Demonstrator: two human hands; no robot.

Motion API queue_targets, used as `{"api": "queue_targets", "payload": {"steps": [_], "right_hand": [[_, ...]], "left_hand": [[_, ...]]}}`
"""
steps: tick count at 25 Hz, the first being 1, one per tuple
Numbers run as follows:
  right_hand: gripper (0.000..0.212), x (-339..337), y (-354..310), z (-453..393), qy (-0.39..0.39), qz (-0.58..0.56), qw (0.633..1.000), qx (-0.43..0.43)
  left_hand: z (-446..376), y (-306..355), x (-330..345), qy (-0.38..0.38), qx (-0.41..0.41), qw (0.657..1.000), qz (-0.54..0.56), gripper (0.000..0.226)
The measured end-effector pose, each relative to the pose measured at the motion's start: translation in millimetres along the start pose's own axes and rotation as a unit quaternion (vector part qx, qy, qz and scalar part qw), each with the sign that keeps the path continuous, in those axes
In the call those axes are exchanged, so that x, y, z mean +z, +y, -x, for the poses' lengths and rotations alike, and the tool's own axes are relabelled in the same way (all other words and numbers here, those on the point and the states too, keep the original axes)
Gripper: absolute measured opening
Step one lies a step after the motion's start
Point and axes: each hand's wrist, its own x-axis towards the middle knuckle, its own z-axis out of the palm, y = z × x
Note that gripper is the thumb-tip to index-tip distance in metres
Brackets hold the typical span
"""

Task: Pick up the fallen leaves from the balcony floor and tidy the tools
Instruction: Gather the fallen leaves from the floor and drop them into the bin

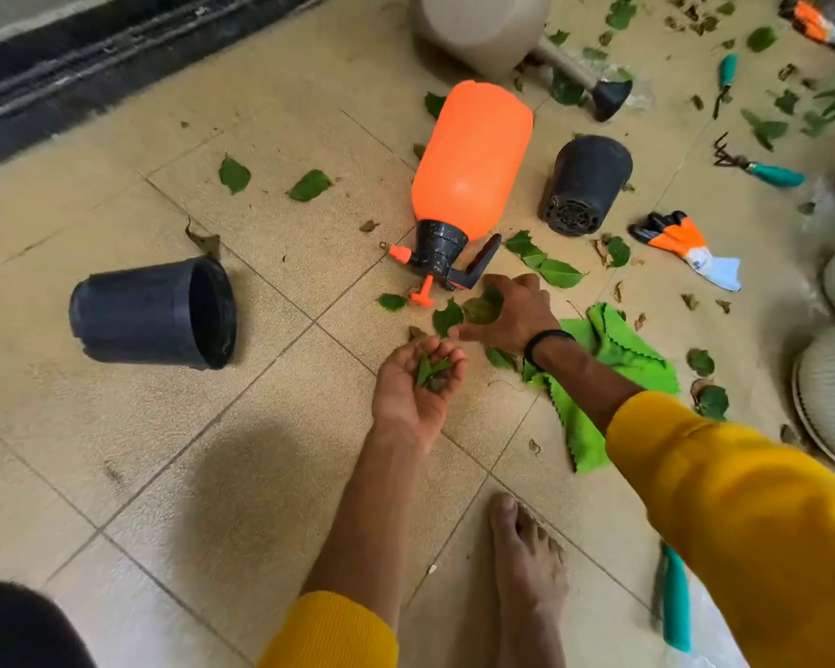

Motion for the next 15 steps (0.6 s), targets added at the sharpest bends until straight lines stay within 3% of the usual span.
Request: {"api": "queue_targets", "payload": {"steps": [5,9,11,15], "right_hand": [[0.103,33.4,-31.0,17.4,0.069,-0.049,0.995,0.044],[0.054,49.3,-48.2,14.1,0.126,-0.141,0.98,0.064],[0.03,49.8,-50.0,13.3,0.143,-0.134,0.979,0.048],[0.024,35.9,-45.5,9.7,0.09,-0.155,0.981,0.073]], "left_hand": [[-4.0,27.2,-17.2,0.039,0.07,0.997,-0.022,0.029],[-6.1,37.6,-27.8,0.07,0.108,0.991,-0.03,0.028],[-7.6,36.9,-31.7,0.083,0.117,0.989,-0.027,0.027],[-12.1,32.0,-26.3,0.098,0.136,0.986,-0.018,0.026]]}}
